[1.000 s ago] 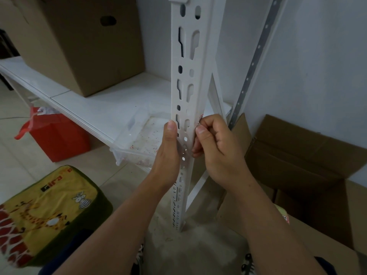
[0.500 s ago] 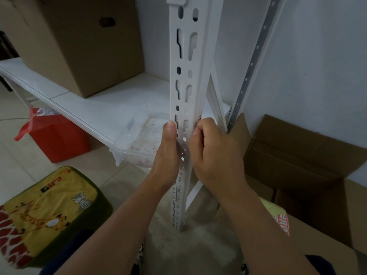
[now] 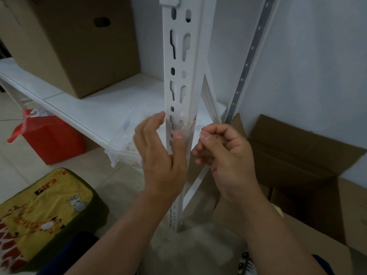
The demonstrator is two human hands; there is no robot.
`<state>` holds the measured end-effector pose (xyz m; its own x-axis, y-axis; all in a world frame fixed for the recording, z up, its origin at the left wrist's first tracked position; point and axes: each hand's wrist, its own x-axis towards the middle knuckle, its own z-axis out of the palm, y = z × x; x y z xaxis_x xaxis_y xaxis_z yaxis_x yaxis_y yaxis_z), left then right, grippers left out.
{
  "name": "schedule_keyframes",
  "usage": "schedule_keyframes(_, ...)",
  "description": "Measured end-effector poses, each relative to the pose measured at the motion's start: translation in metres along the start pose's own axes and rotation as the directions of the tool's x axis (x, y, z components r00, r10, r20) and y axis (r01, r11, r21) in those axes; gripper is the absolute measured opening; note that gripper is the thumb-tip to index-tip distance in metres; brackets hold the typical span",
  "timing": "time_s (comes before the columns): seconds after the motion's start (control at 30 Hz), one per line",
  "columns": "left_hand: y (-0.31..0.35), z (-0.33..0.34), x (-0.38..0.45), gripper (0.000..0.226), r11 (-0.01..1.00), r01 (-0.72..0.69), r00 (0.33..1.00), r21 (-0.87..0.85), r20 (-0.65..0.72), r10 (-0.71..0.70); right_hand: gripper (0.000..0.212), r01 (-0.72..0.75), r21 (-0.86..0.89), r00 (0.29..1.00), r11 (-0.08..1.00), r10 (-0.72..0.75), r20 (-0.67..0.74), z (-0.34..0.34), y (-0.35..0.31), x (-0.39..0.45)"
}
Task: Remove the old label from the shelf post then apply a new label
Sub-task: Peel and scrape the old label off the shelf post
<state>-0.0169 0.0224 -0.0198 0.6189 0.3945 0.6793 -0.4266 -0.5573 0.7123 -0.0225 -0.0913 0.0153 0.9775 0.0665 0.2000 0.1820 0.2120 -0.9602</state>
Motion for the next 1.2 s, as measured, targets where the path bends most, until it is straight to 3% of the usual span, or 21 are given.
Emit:
schedule_keyframes(0.07, 0.006, -0.004, -0.004, 0.028, 0.987, -0.157, 0.988, 0.009, 0.008, 0.157, 0.01, -0.032, 0.053, 0.999, 0.998, 0.031, 0.031, -0.002, -0.002, 0.0)
schedule_keyframes(0.13, 0.009, -0.006, -0.008, 0.023, 0.976, -0.207, 0.974, -0.062, 0.086, 0.212, 0.018, -0.045, 0.085, 0.997, 0.995, 0.039, 0.072, -0.004, -0.004, 0.0)
schedule_keyframes(0.4, 0.017, -0.012, -0.003, 0.026, 0.939, -0.106, 0.935, -0.327, 0.289, 0.206, 0.015, -0.159, 0.175, 0.969, 0.972, 0.119, 0.215, -0.017, -0.001, 0.001)
schedule_keyframes(0.63, 0.025, -0.016, -0.004, 0.017, 0.856, 0.176, 0.924, -0.486, 0.382, 0.027, 0.014, -0.21, 0.259, 0.953, 0.943, 0.138, 0.27, -0.022, 0.004, 0.005)
schedule_keyframes(0.83, 0.028, -0.015, -0.004, 0.008, 0.766, 0.316, 0.907, -0.56, 0.416, -0.07, 0.013, -0.222, 0.268, 0.957, 0.937, 0.157, 0.245, -0.02, 0.005, 0.004)
schedule_keyframes(0.97, 0.027, -0.013, -0.005, 0.018, 0.757, 0.347, 0.892, -0.553, 0.444, -0.085, 0.014, -0.224, 0.241, 0.953, 0.944, 0.161, 0.256, -0.02, 0.004, 0.002)
schedule_keyframes(1.07, 0.028, -0.011, -0.007, 0.029, 0.745, 0.401, 0.876, -0.533, 0.46, -0.142, 0.027, -0.243, 0.232, 0.942, 0.942, 0.172, 0.288, -0.019, 0.005, 0.001)
schedule_keyframes(1.2, 0.023, -0.013, -0.005, 0.049, 0.861, 0.31, 0.915, -0.403, 0.373, -0.155, 0.022, -0.261, 0.244, 0.944, 0.934, 0.194, 0.267, -0.02, 0.005, 0.001)
